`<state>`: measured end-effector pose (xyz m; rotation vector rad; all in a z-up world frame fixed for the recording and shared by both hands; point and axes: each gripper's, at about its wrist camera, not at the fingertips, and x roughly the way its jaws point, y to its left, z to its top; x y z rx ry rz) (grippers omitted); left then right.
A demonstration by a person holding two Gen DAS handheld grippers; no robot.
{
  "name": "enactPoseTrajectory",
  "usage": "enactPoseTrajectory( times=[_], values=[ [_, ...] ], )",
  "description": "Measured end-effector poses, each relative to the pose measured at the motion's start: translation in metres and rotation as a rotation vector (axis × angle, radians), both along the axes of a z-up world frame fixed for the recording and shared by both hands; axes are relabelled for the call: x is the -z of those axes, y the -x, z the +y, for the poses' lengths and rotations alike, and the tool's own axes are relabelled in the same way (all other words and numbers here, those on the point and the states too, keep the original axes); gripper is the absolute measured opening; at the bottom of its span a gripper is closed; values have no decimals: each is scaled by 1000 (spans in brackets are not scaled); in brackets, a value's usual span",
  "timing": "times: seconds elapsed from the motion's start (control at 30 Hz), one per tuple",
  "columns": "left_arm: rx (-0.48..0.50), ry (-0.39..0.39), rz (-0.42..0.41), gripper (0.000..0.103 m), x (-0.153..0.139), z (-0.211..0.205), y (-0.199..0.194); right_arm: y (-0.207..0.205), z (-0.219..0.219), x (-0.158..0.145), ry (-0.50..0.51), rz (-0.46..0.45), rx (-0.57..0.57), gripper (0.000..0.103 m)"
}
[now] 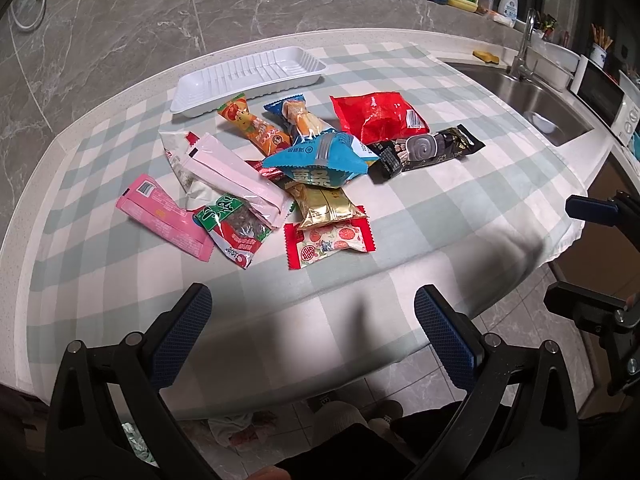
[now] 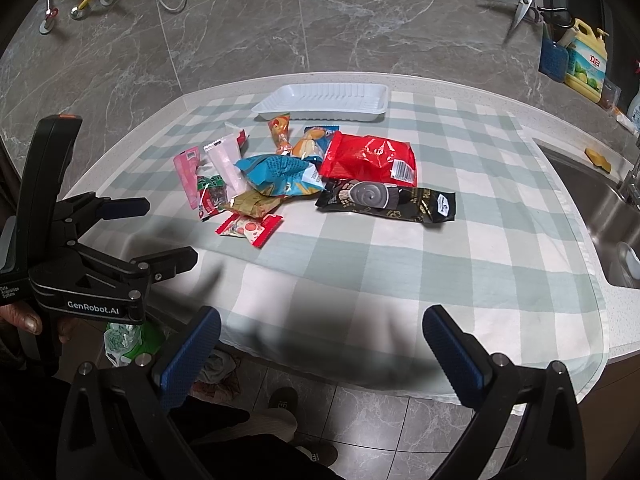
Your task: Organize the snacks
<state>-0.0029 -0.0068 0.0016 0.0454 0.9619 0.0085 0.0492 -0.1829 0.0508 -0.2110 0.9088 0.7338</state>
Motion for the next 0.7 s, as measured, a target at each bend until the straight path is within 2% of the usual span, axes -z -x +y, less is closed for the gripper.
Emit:
enactPoseTrajectory(
  times=[0.7],
  values=[
    [1, -4, -2, 103, -1, 1, 1, 0, 0, 0, 1, 0, -1, 103]
  ],
)
